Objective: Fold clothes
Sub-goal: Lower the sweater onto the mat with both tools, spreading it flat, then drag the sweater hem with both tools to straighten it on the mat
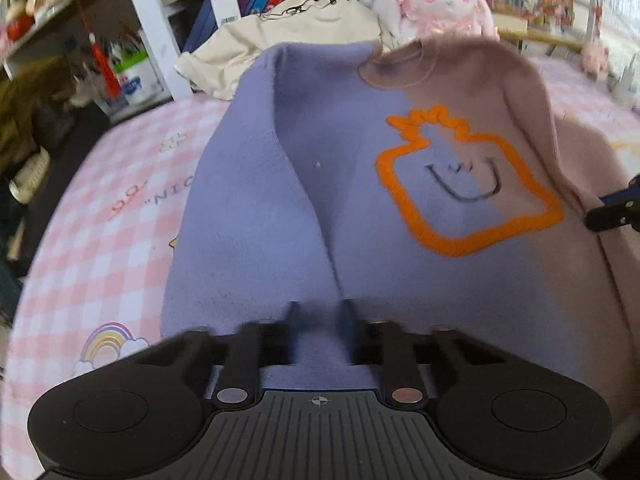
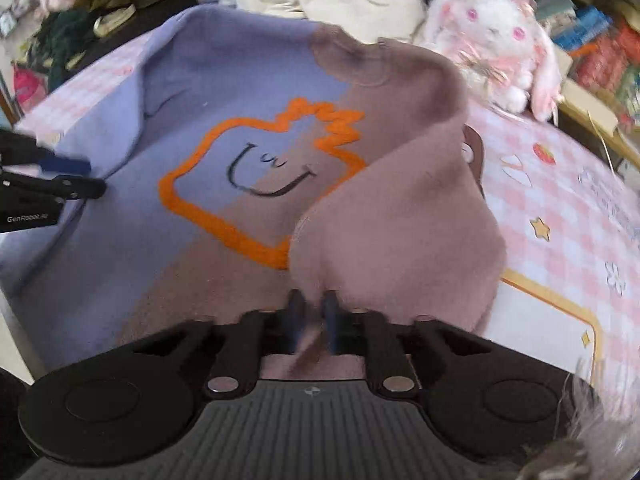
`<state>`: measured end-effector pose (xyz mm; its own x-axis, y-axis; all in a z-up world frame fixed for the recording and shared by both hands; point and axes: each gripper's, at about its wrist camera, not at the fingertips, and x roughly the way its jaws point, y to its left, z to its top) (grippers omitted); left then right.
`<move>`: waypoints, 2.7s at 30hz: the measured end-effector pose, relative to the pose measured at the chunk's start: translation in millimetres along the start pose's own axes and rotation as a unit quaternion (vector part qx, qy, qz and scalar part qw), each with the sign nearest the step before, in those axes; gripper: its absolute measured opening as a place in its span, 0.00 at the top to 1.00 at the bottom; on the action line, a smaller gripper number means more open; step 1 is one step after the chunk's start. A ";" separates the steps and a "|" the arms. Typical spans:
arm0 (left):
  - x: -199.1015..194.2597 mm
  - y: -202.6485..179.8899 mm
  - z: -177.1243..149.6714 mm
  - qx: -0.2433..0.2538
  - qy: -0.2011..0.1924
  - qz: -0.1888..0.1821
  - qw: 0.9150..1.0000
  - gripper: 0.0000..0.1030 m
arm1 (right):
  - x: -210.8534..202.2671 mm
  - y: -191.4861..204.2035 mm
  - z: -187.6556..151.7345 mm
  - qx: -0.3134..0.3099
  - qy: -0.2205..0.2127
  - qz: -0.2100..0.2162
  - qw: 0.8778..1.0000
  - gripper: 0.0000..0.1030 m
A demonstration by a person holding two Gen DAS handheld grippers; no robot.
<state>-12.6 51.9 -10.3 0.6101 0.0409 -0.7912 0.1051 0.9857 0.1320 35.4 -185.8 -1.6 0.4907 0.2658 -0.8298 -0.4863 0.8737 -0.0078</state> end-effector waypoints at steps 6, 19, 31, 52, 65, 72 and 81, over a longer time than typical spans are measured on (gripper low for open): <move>-21.9 67.2 25.0 -0.014 -0.048 0.082 0.995 0.96 | -26.6 -61.2 6.5 0.010 -0.024 -0.095 0.995 0.92; 52.4 195.2 67.9 -0.046 0.003 0.250 0.967 0.90 | 2.5 -142.0 31.8 -0.046 0.033 -0.191 0.980 0.92; 12.3 67.7 9.8 -0.051 -0.013 0.023 0.998 0.72 | 14.5 -137.1 31.5 -0.143 0.032 -0.251 0.957 0.92; 26.3 73.9 10.9 -0.145 -0.004 0.023 0.989 0.72 | -12.9 -98.7 -50.8 0.191 -0.014 -0.036 0.981 0.51; 51.3 62.6 36.4 -0.057 -0.013 0.013 0.998 0.96 | -16.6 -47.7 -63.5 0.132 -0.004 -0.036 0.991 0.89; 45.9 65.0 29.7 -0.064 -0.014 0.014 0.998 0.96 | -12.7 -47.6 -59.7 0.136 -0.009 -0.050 0.989 0.89; 20.8 72.7 7.6 -0.100 -0.028 -0.002 0.995 0.86 | -19.2 -48.3 -65.7 0.157 -0.019 -0.063 0.985 0.73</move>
<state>13.8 123.2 -12.7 0.6535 0.0328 -0.7562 -0.0463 0.9989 0.0033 2.0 -259.9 -21.9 0.5630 0.1568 -0.8115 -0.1745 0.9822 0.0688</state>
